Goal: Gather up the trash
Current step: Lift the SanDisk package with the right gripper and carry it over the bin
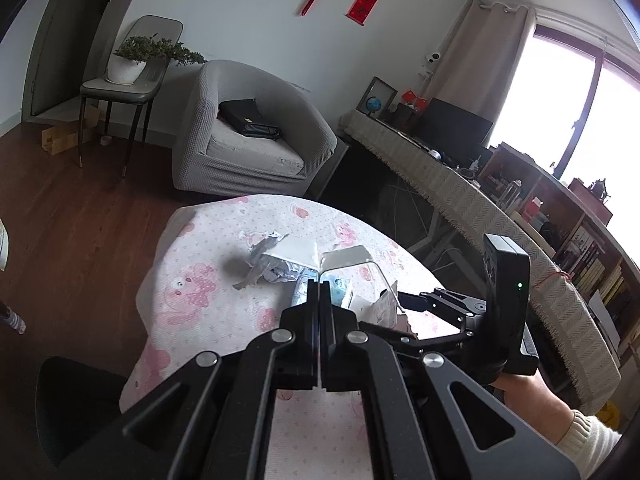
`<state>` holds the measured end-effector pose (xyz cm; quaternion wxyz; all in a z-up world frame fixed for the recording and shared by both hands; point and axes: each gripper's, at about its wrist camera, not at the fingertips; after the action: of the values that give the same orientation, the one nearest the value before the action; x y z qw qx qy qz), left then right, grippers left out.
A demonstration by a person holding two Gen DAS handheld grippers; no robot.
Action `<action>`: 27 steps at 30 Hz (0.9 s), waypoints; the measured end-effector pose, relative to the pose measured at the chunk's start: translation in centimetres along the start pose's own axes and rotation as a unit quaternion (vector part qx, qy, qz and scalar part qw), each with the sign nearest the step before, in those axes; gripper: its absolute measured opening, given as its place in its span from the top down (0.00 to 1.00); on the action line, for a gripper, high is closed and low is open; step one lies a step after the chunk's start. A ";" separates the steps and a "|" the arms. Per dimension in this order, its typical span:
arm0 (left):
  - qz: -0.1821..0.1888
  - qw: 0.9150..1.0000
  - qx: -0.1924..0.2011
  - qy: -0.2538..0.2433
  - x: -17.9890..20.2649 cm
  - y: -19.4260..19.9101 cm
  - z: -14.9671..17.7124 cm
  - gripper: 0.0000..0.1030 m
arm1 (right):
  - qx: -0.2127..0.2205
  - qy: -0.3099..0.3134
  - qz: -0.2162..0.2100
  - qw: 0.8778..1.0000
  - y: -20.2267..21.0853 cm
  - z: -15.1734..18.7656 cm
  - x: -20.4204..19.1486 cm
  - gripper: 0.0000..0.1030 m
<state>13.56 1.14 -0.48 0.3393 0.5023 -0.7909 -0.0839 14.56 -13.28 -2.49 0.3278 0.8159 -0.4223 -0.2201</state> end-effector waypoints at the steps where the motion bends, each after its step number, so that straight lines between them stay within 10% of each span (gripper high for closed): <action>1: -0.004 1.000 0.000 -0.001 -0.2 0.2 0.0 0.99 | 0.001 -0.004 0.004 1.000 0.1 -0.2 0.0 0.30; 27: -0.134 0.991 0.001 -0.030 -6.0 7.2 1.0 0.99 | 0.047 -0.070 -0.089 0.992 0.5 -5.1 -8.3 0.30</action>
<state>9.25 9.48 -0.56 0.3005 0.6014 -0.7264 -0.1425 12.98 -4.79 2.03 0.2376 0.8474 -0.3800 -0.2848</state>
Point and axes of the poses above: each gripper's, at about its wrist camera, not at the fingertips, and y roughly against the way its jaws point, x to its right, z to its underside, and after that the axes turned 1 degree about -x, right-handed
